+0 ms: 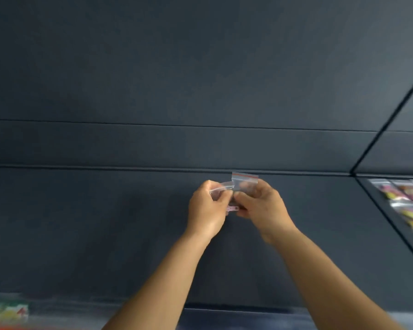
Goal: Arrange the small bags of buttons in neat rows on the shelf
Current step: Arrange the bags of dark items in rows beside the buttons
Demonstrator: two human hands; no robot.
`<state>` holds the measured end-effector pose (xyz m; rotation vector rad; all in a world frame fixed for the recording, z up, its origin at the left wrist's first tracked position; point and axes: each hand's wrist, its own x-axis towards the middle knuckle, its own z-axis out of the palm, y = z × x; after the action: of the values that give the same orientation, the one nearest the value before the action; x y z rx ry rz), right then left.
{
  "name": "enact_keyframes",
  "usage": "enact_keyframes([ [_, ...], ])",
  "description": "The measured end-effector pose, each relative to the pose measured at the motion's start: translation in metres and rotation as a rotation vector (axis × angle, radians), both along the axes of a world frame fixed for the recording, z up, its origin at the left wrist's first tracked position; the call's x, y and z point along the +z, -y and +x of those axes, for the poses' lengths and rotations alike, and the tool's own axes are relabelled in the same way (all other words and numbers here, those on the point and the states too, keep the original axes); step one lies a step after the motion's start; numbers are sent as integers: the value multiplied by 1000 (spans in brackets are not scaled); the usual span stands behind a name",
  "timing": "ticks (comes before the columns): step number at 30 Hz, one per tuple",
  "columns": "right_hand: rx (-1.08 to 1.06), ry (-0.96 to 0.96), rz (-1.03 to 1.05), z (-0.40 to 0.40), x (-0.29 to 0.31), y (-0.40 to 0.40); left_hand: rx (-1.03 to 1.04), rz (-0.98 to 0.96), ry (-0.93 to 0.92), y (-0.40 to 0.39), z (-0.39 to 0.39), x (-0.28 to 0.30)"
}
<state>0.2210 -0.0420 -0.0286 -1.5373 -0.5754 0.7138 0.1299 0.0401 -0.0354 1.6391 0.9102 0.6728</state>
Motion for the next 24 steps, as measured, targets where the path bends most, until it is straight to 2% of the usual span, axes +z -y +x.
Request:
enact_keyframes([
  [12,-305,68,-42,95,9,233,-269,-68,28,207,119,21],
  [14,-364,70,-48,112,11,277,-340,-135,52,249,138,23],
  [19,-544,71,-53,155,17,379,-538,-162,3,349,181,25],
  [24,-585,107,26,179,29,462,-602,-138,44,430,221,34],
])
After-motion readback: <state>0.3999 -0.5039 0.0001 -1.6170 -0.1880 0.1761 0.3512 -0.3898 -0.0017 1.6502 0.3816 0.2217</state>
